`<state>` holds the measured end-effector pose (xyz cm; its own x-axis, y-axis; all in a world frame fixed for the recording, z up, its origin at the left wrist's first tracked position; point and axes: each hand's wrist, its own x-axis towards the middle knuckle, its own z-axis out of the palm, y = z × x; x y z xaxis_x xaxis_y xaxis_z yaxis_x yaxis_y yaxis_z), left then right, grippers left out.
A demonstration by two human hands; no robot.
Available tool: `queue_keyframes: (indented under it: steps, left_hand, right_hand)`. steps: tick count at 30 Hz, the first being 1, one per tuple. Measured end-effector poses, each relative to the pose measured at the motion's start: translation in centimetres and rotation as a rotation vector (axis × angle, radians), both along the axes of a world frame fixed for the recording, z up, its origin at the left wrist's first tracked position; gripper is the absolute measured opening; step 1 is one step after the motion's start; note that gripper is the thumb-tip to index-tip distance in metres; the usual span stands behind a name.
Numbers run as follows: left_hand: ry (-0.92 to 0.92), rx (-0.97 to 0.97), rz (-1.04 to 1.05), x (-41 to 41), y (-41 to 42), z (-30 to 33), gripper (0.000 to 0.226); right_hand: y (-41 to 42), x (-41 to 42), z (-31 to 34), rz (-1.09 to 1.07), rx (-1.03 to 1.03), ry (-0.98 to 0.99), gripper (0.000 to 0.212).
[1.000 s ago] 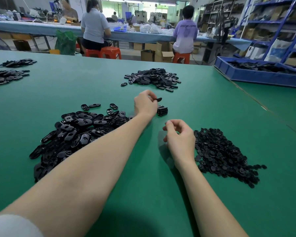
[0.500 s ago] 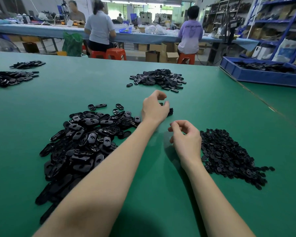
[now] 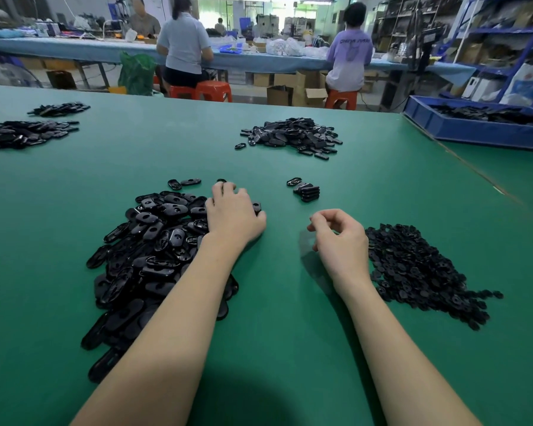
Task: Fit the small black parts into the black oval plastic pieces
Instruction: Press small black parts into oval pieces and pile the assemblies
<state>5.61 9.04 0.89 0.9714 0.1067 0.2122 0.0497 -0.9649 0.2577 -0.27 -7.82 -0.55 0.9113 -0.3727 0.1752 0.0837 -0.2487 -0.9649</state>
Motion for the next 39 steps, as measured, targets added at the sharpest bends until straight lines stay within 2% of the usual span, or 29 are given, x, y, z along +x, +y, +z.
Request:
queue_keyframes:
  steps: [3, 9, 16, 20, 25, 27, 30, 32, 34, 36, 39]
  left_hand:
    - [-0.034, -0.034, 0.039, 0.1, 0.0, -0.2, 0.059]
    - [-0.072, -0.06, 0.077, 0.3, -0.3, -0.4, 0.047]
    - [-0.127, -0.111, 0.079, 0.2, -0.6, -0.1, 0.025]
    - [-0.158, -0.177, 0.056, 0.1, -0.6, 0.4, 0.014]
    - [-0.199, -0.2, -0.041, -0.4, -1.1, 1.7, 0.011]
    - [-0.221, -0.326, -0.118, -0.8, -2.2, 2.6, 0.01]
    - [-0.194, -0.744, -0.213, -2.0, -4.7, 3.2, 0.009]
    - [-0.204, -0.957, -0.235, -2.8, -6.5, 2.6, 0.01]
    - [-0.19, -1.111, -0.25, -3.4, -7.9, 1.5, 0.012]
    - [-0.115, -1.234, -0.263, -3.7, -8.7, 0.4, 0.011]
    - [0.014, -1.224, -0.263, -4.0, -9.0, -0.8, 0.009]
  right_hand:
    - [0.0, -0.1, -0.1, 0.008, -0.006, 0.005, 0.014]
    - [0.1, 0.0, -0.1, 0.019, -0.018, 0.014, 0.014]
    - [0.1, -0.1, 0.0, 0.036, -0.022, 0.019, 0.014]
    - [0.1, -0.2, 0.0, 0.044, -0.023, 0.028, 0.014]
    - [0.1, -0.1, 0.2, 0.049, -0.035, 0.04, 0.014]
    - [0.0, 0.0, 0.4, 0.054, -0.047, 0.062, 0.013]
    - [-0.5, 0.1, 1.0, 0.103, 0.005, 0.122, 0.018]
    - [-1.3, 0.1, 1.8, 0.155, 0.064, 0.167, 0.023]
    - [-2.5, 0.3, 2.5, 0.117, -0.094, 0.183, 0.023]
    - [-3.9, 0.4, 2.6, -0.052, -0.426, 0.207, 0.021]
    - [-5.2, -0.2, 2.3, -0.221, -0.808, 0.255, 0.02]
